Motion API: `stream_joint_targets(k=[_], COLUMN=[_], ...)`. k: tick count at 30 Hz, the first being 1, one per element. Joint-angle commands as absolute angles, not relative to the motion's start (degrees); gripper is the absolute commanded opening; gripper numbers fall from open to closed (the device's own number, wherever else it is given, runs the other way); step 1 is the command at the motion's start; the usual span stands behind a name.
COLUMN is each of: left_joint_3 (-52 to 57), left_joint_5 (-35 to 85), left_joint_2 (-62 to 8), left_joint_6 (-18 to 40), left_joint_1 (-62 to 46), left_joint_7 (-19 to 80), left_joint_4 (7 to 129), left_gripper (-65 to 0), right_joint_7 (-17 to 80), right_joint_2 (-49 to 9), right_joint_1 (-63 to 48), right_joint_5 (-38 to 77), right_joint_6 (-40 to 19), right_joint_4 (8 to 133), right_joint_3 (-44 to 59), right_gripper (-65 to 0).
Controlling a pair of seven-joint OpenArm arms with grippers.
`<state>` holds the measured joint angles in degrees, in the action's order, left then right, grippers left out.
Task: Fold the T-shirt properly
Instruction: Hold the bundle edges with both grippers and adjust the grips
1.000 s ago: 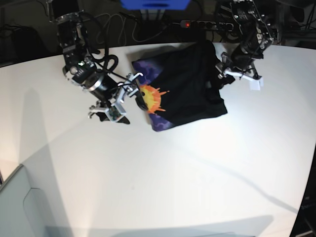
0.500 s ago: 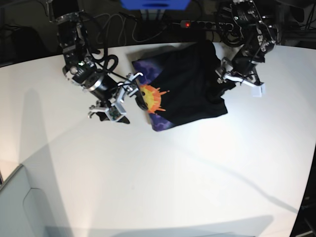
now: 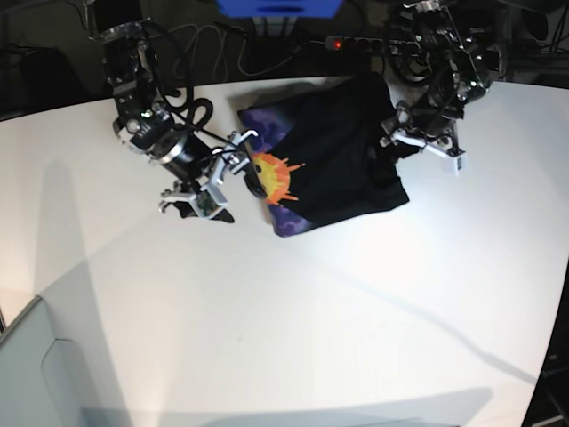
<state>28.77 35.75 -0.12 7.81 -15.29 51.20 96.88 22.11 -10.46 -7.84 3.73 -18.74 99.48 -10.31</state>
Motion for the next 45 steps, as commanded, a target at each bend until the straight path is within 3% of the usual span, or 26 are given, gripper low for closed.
stream_joint_targets(k=[1, 10, 17, 26, 29, 45], left_joint_3=[29.9, 35.6, 32.2, 26.7, 26.4, 26.5], left_joint_5=[35.7, 38.1, 44.9, 39.2, 36.6, 36.0], left_joint_2=[-0.7, -1.0, -0.5, 0.6, 1.5, 0.2], left_joint_6=[8.0, 8.3, 8.0, 7.8, 5.2, 4.3], left_joint_1=[-15.6, -17.2, -17.8, -14.4, -14.3, -14.7], left_joint_7=[51.2, 51.9, 51.9, 51.3, 51.2, 51.2], left_joint_4=[97.5, 101.0, 106.3, 100.2, 99.1, 94.5], left_gripper=[-29.3, -29.3, -29.3, -29.3, -29.3, -29.3], right_joint_7=[20.6, 20.6, 20.6, 20.6, 20.6, 20.6], right_joint_2=[-10.6, -10.6, -10.6, -10.6, -10.6, -10.6], right_joint_1=[-7.3, -7.1, -7.1, -7.3, -7.3, -7.3], right_joint_5=[4.5, 4.5, 4.5, 4.5, 4.5, 4.5], right_joint_6=[-18.9, -18.9, -18.9, -18.9, -18.9, -18.9], right_joint_4=[100.4, 100.6, 100.6, 100.7, 100.7, 100.8], right_joint_3=[-10.3, -10.3, -10.3, -10.4, -10.4, -10.4], right_gripper=[-26.0, -26.0, -26.0, -25.9, -25.9, -25.9])
